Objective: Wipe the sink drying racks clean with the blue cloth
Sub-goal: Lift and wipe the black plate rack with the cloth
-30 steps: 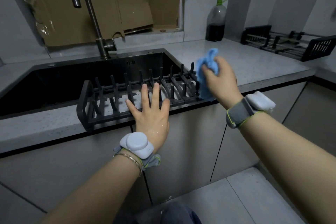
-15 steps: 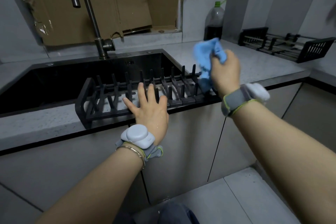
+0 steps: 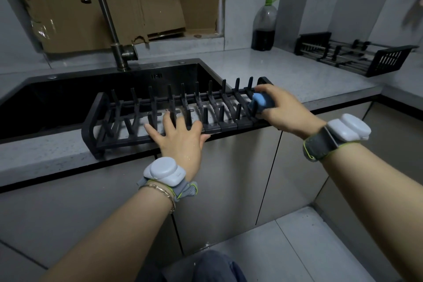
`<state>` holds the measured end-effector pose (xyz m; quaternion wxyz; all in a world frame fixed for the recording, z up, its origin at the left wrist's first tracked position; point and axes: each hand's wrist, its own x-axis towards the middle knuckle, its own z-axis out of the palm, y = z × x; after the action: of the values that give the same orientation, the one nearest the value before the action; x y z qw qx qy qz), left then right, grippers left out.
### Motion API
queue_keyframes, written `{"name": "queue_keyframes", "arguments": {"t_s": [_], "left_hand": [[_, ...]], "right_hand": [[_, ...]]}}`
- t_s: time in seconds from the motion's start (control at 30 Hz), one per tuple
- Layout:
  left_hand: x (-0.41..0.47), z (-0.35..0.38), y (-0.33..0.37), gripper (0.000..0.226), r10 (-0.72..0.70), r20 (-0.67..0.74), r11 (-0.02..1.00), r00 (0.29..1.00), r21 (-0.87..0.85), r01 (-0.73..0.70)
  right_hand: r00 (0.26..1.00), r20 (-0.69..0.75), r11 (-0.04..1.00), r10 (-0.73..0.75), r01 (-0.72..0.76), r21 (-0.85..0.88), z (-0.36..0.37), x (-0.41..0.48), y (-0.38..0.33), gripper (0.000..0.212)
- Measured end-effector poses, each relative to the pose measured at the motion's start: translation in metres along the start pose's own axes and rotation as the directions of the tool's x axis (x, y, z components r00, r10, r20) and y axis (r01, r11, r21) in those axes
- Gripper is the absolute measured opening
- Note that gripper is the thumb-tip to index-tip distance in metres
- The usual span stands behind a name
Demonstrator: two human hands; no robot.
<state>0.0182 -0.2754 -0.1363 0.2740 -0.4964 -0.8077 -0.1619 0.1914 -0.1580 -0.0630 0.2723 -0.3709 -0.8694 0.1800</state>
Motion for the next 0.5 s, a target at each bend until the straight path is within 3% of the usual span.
{"name": "queue_keyframes", "arguments": {"t_s": [0.13, 0.33, 0.4, 0.43, 0.5], "left_hand": [[-0.001, 0.000, 0.002, 0.030, -0.015, 0.049, 1.000, 0.999, -0.002, 0.015], [-0.003, -0.011, 0.004, 0.040, -0.046, 0.209, 0.998, 0.977, -0.021, 0.052], [0.000, -0.015, 0.005, 0.041, -0.050, 0.225, 0.998, 0.973, -0.032, 0.059], [0.002, -0.017, 0.005, 0.042, -0.057, 0.241, 0.997, 0.969, -0.032, 0.067], [0.005, -0.021, 0.004, 0.042, -0.070, 0.273, 0.997, 0.959, -0.020, 0.078]], "right_hand": [[0.989, 0.105, 0.953, -0.106, 0.131, -0.272, 0.006, 0.007, -0.013, 0.065], [0.979, 0.130, 0.887, -0.160, 0.200, -0.416, 0.013, 0.021, -0.011, 0.026], [0.985, 0.072, 0.927, -0.157, 0.172, -0.334, 0.016, 0.025, -0.010, 0.026], [0.990, -0.026, 0.966, -0.136, 0.127, -0.227, 0.017, 0.027, -0.010, 0.025], [0.931, -0.362, 0.992, 0.044, 0.002, 0.126, 0.014, 0.033, -0.014, 0.019]]}}
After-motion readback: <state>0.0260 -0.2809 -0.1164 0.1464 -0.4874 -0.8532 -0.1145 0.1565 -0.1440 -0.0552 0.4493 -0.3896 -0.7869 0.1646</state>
